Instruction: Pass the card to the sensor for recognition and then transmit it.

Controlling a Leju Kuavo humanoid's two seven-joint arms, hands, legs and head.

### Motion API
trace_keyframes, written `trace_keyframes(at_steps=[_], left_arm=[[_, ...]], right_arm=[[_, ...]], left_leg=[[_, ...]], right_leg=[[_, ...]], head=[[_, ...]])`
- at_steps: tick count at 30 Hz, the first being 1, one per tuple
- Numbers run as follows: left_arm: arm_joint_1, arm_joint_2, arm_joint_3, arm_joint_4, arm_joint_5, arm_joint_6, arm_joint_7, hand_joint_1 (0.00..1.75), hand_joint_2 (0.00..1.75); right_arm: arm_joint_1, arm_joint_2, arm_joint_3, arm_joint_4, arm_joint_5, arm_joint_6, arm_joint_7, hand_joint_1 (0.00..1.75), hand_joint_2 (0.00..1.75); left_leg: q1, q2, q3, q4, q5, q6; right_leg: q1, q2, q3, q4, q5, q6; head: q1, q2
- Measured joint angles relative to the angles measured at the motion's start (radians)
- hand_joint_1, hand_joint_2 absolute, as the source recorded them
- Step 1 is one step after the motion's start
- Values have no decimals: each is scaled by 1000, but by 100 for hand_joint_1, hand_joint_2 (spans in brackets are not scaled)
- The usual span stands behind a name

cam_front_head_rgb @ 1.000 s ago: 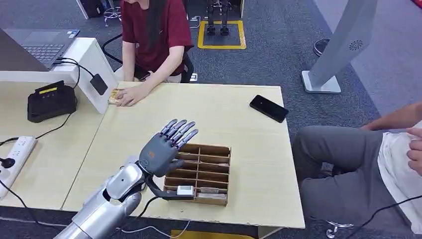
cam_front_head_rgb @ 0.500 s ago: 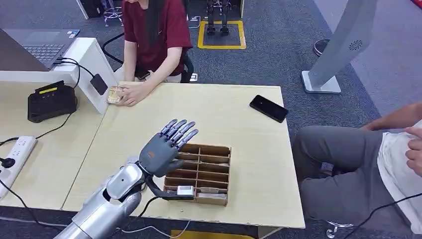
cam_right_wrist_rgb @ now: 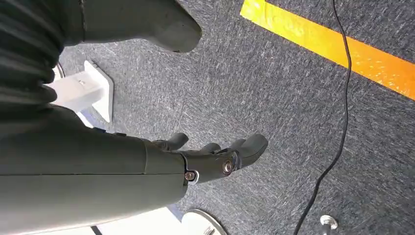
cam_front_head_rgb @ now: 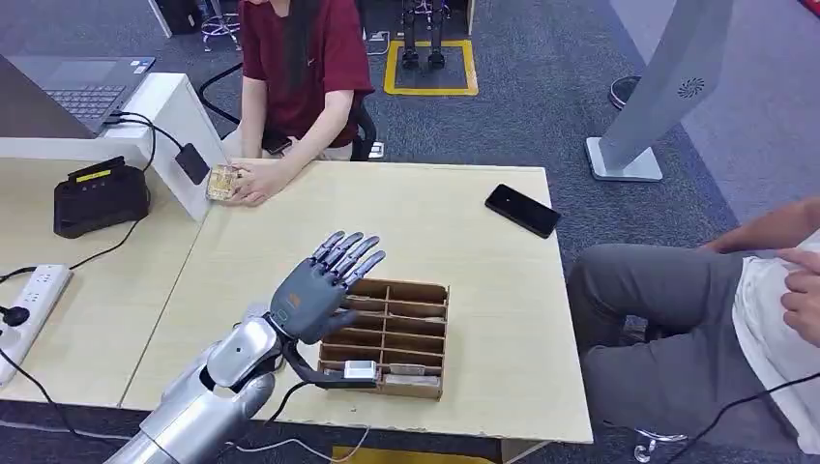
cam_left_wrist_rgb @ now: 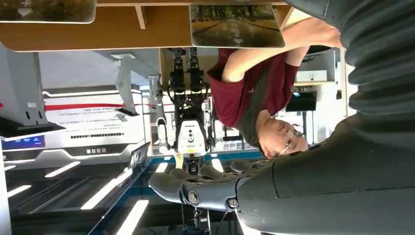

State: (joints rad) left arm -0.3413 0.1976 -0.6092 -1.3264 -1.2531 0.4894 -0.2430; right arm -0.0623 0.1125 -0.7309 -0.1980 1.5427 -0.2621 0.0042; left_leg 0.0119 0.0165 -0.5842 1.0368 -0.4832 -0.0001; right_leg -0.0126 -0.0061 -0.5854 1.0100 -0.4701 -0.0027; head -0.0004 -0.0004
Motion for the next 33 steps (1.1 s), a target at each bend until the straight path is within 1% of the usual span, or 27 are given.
trace_keyframes(at_steps=[23,24,25,26,27,28,30,33], left_arm=[[0,0,0,0,7,-5,-2,0,175],[-1,1,0,1,42,-37,-21,0,175],[-1,22,0,-2,134,-127,-65,0,175],[1,39,0,-16,278,-260,-97,0,175],[-1,58,0,-26,382,-341,-120,0,175],[0,73,0,-31,445,-385,-129,0,175],[3,100,0,-37,464,-396,-136,0,175],[6,123,0,-47,465,-400,-140,0,175]], right_arm=[[0,0,0,0,0,0,0,0,175],[0,0,0,0,3,0,-1,0,175],[0,0,0,0,7,1,-5,0,175],[0,0,0,0,7,2,-8,0,175],[1,0,0,0,7,2,-11,0,175],[3,0,0,0,7,3,-12,0,175],[5,0,0,0,7,3,-14,0,175],[4,0,0,0,7,5,-14,0,175]], left_leg=[[0,0,0,0,0,0],[0,0,0,0,0,0],[0,0,0,0,0,0],[1,1,0,0,0,0],[0,2,0,0,0,0],[0,1,0,0,0,0],[1,1,0,0,0,0],[1,-1,0,0,0,-1]], right_leg=[[0,0,0,0,0,0],[0,0,0,0,0,0],[0,0,0,0,0,0],[0,1,0,0,0,0],[0,1,0,0,0,0],[0,1,0,1,0,0],[0,0,0,1,0,0],[1,-1,0,1,0,0]], head=[[0,0],[0,0],[0,0],[1,0],[0,0],[0,0],[0,0],[0,0]])
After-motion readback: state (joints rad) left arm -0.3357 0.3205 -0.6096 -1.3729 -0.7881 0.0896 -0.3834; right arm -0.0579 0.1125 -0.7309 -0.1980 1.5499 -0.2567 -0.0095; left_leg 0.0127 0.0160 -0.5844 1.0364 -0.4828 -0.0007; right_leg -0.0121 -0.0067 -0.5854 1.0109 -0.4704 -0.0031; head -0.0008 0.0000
